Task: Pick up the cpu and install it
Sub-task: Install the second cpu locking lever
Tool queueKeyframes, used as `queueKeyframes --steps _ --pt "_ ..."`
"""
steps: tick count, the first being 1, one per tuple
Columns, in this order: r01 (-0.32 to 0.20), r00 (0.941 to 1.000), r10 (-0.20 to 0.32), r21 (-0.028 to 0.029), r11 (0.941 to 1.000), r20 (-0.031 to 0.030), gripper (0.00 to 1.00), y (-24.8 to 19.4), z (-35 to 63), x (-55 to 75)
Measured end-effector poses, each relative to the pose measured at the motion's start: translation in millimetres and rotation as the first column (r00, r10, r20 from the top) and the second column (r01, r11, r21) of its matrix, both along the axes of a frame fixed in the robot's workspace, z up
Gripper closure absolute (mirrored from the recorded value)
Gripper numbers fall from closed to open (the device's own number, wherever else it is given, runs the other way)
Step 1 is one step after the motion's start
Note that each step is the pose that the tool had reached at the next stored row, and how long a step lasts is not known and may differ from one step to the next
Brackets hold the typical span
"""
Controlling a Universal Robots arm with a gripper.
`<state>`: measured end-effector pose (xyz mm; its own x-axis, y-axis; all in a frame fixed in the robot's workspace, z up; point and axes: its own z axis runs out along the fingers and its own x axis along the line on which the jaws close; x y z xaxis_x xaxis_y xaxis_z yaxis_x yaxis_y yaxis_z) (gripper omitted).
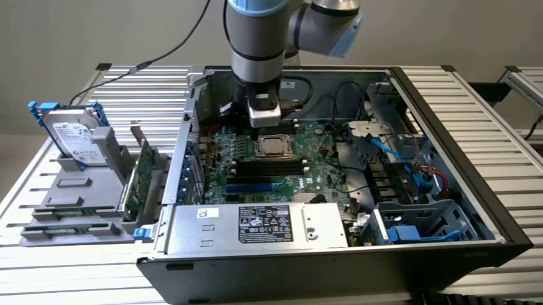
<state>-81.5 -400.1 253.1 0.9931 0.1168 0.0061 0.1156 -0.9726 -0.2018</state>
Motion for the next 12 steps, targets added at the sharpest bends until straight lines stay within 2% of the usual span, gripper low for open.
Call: queueKeyframes --steps 3,5,7,10,12 --pt "-0.002 0.9999 0.002 -0.0028 1.0 0.0142 0.89 0.2 3.4 0.1" --pt "-0.003 0.9997 0.004 -0.0093 1.0 0.0231 0.89 0.2 4.7 0.2" --pt "-0.004 0.9995 0.005 -0.0187 0.9998 0.0317 0.89 0.2 5.9 0.3" --pt "-0.005 0.999 0.007 -0.0369 0.9993 0.0432 0.89 0.2 7.6 0.3" --pt "-0.006 0.9988 0.008 -0.0491 0.9988 0.0474 0.89 0.1 9.7 0.2"
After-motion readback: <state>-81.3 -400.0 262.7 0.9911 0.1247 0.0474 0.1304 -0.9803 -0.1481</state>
